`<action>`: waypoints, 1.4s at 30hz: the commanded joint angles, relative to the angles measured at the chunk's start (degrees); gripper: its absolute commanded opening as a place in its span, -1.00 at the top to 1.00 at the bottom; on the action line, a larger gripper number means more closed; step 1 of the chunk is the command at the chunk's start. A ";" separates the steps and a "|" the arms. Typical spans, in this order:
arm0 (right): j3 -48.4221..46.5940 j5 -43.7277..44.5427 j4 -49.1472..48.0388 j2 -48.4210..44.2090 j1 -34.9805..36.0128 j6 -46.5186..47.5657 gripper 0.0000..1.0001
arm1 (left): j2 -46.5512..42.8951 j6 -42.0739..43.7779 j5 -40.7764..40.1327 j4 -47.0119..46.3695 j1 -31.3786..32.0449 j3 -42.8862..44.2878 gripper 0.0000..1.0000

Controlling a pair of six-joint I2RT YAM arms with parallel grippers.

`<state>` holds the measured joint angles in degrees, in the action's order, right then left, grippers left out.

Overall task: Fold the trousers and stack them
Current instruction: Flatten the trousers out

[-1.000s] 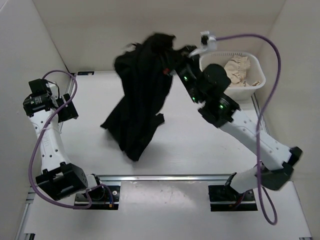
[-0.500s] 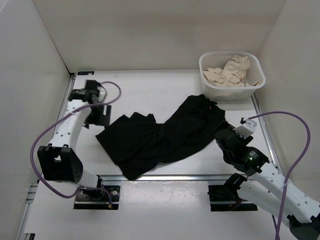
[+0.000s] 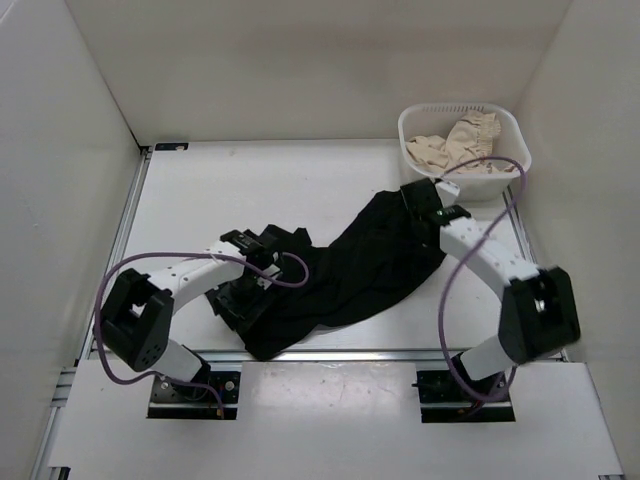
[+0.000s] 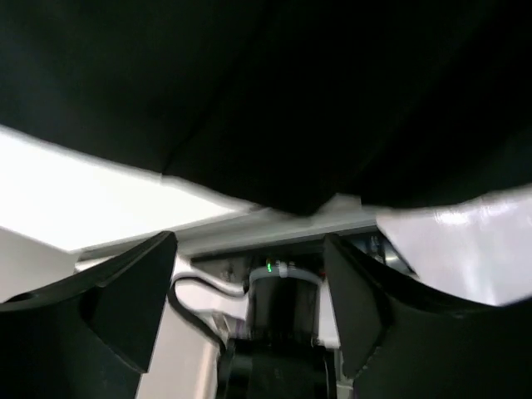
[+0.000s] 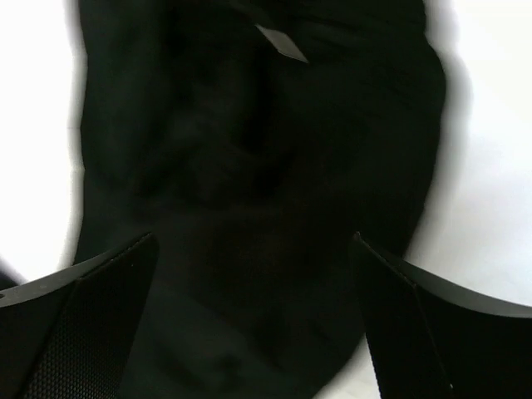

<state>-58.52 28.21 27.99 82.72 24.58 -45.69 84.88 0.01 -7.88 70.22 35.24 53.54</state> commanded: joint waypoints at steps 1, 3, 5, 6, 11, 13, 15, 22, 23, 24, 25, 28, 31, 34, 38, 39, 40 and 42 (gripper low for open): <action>-10.80 -16.41 -0.85 10.07 -1.99 6.57 -0.98 | 2.21 -0.01 -3.70 -7.09 1.32 -3.60 -0.61; -15.12 -21.60 -0.30 15.60 -2.52 7.10 -0.98 | 2.91 -0.01 -10.10 -14.01 -0.86 -5.80 -0.56; -17.66 -24.59 0.22 18.69 -2.52 7.11 -0.95 | 3.45 -0.01 -10.93 -17.64 -3.59 -7.13 -0.45; -18.46 -26.08 0.23 21.41 -2.52 6.50 -0.87 | 4.23 -0.01 -10.93 -18.96 -4.82 -7.13 -0.39; -20.15 -27.08 7.70 24.51 -2.52 4.82 -0.61 | 7.92 -0.01 -8.22 -24.15 -8.79 -7.84 0.36; -19.52 -25.66 8.31 23.89 -2.52 4.13 -0.36 | 8.98 -0.01 -6.28 -25.21 -10.45 -8.44 0.72; -19.00 -25.14 11.99 22.32 -2.52 2.81 -0.02 | 9.60 -0.01 -4.95 -25.74 -10.99 -8.45 0.72; -14.79 -17.23 14.46 12.05 -2.52 4.55 1.00 | 13.81 -0.01 -8.90 -28.29 -21.34 -0.12 0.72; -12.17 -16.35 14.46 8.46 -2.52 5.26 1.00 | 15.91 -0.01 -9.52 -28.29 -23.01 2.42 0.72; -10.58 -15.65 15.51 6.60 -2.52 5.26 1.00 | 17.15 -0.01 -10.83 -28.29 -26.33 5.32 0.72; -8.99 -15.03 17.61 4.75 -3.04 5.26 1.00 | 18.46 -0.01 -11.62 -27.68 -27.67 12.31 0.72; -0.65 -14.50 19.39 -3.68 -3.57 2.54 1.00 | 24.88 -0.01 -12.25 -22.68 -30.59 29.60 0.72; 10.95 -18.17 15.53 -13.45 -5.07 2.01 0.96 | 32.08 -0.01 -11.19 -17.31 -31.11 42.33 0.56; 13.17 -22.76 13.58 -15.65 -6.20 2.53 -0.63 | 32.37 -0.01 -13.04 -13.45 -31.11 45.95 -0.16; 13.69 -18.27 14.56 -19.86 -6.91 -1.23 -0.83 | 21.69 -0.01 -6.48 -12.73 -35.14 33.96 -0.78; 14.22 -18.27 11.24 -20.66 -7.52 -1.94 -0.83 | 19.64 -0.01 -4.62 -12.73 -36.29 32.00 -0.81; 15.27 -18.27 9.12 -21.19 -7.53 -2.55 -0.83 | 17.79 -0.01 -2.77 -12.13 -37.52 30.15 -0.88; 16.06 -20.02 2.56 -21.19 -7.53 -3.88 -0.76 | 13.92 -0.01 2.83 -12.12 -40.68 26.12 -0.88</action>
<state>-43.81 8.82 40.01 62.57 17.43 -46.59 107.11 0.19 -12.91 56.03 -0.78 83.00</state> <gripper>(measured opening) 0.888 0.939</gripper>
